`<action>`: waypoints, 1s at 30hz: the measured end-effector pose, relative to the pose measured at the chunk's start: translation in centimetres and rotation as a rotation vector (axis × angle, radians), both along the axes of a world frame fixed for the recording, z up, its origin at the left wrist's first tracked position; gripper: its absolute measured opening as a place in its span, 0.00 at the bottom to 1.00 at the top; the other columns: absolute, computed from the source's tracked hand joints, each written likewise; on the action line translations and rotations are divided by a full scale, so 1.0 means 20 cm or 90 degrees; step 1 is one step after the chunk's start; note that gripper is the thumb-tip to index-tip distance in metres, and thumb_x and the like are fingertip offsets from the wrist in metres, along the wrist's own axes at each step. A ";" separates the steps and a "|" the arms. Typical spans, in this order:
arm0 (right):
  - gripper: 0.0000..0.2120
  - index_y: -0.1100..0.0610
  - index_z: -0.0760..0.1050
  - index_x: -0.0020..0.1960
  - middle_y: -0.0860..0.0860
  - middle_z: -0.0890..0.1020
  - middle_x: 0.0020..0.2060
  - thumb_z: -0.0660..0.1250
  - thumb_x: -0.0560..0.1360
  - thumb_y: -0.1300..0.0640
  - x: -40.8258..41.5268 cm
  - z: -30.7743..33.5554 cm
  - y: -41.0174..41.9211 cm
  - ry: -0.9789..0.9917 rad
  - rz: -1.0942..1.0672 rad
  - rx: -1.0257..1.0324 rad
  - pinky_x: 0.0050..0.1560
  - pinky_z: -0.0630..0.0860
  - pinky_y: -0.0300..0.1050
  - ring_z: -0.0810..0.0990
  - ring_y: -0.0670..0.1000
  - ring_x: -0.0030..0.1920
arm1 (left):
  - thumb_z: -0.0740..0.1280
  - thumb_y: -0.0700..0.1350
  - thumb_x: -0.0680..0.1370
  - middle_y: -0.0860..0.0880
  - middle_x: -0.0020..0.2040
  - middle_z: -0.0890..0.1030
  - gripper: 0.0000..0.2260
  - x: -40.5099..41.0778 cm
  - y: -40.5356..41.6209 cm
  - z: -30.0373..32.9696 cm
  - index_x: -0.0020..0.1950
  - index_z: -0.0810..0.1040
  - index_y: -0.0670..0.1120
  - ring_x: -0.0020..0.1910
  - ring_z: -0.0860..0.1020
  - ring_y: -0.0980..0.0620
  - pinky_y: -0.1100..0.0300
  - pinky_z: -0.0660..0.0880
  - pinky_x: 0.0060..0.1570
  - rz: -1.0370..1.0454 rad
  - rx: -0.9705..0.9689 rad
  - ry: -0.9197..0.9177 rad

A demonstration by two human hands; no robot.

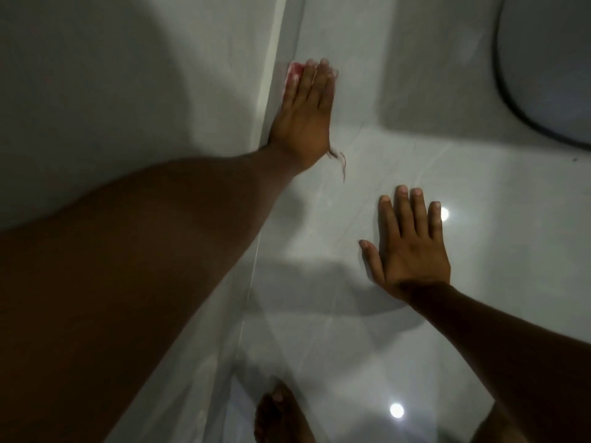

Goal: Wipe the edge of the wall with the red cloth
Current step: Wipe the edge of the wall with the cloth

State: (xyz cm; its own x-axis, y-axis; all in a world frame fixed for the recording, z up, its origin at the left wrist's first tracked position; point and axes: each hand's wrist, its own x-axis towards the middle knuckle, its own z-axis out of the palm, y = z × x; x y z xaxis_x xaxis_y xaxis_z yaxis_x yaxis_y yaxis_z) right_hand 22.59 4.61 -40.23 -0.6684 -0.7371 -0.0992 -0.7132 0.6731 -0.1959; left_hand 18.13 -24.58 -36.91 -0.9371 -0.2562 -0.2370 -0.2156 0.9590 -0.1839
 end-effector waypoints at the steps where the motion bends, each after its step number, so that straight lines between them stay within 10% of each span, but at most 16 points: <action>1: 0.39 0.60 0.53 0.84 0.62 0.52 0.83 0.52 0.82 0.36 0.00 0.00 0.00 -0.003 -0.002 0.004 0.81 0.43 0.63 0.46 0.63 0.83 | 0.64 0.56 0.78 0.35 0.82 0.49 0.42 -0.02 -0.01 0.00 0.80 0.45 0.37 0.81 0.48 0.34 0.38 0.48 0.80 0.005 0.013 0.006; 8: 0.39 0.60 0.53 0.84 0.62 0.52 0.83 0.51 0.81 0.36 -0.01 0.02 0.00 -0.017 -0.005 0.015 0.81 0.44 0.64 0.47 0.63 0.83 | 0.44 0.41 0.78 0.35 0.81 0.53 0.29 0.46 0.28 0.03 0.80 0.52 0.37 0.81 0.48 0.35 0.41 0.51 0.80 0.117 0.128 0.107; 13: 0.40 0.60 0.53 0.84 0.62 0.52 0.83 0.52 0.81 0.36 0.00 0.01 0.00 -0.015 -0.009 0.009 0.81 0.44 0.64 0.46 0.62 0.83 | 0.50 0.39 0.79 0.37 0.81 0.56 0.28 0.90 0.51 0.03 0.80 0.54 0.39 0.81 0.52 0.37 0.43 0.54 0.80 0.140 0.099 0.070; 18: 0.40 0.60 0.54 0.84 0.62 0.52 0.83 0.51 0.81 0.35 0.00 0.00 0.00 -0.018 -0.010 0.003 0.81 0.44 0.64 0.45 0.62 0.84 | 0.61 0.46 0.78 0.36 0.81 0.54 0.34 0.49 0.29 0.04 0.80 0.53 0.38 0.81 0.49 0.35 0.40 0.48 0.80 0.096 0.123 0.044; 21: 0.40 0.60 0.53 0.84 0.62 0.52 0.83 0.51 0.81 0.35 0.00 0.01 0.00 -0.022 -0.009 0.003 0.81 0.45 0.64 0.45 0.62 0.84 | 0.74 0.61 0.71 0.34 0.81 0.49 0.53 0.13 0.08 0.03 0.80 0.47 0.36 0.80 0.46 0.34 0.39 0.44 0.80 0.072 0.071 -0.013; 30: 0.39 0.60 0.56 0.83 0.61 0.54 0.83 0.53 0.81 0.36 0.00 -0.01 0.01 0.003 -0.012 -0.021 0.81 0.46 0.63 0.47 0.62 0.84 | 0.67 0.49 0.78 0.34 0.81 0.46 0.42 -0.20 -0.05 0.03 0.80 0.44 0.37 0.81 0.44 0.36 0.43 0.44 0.81 0.098 0.088 0.035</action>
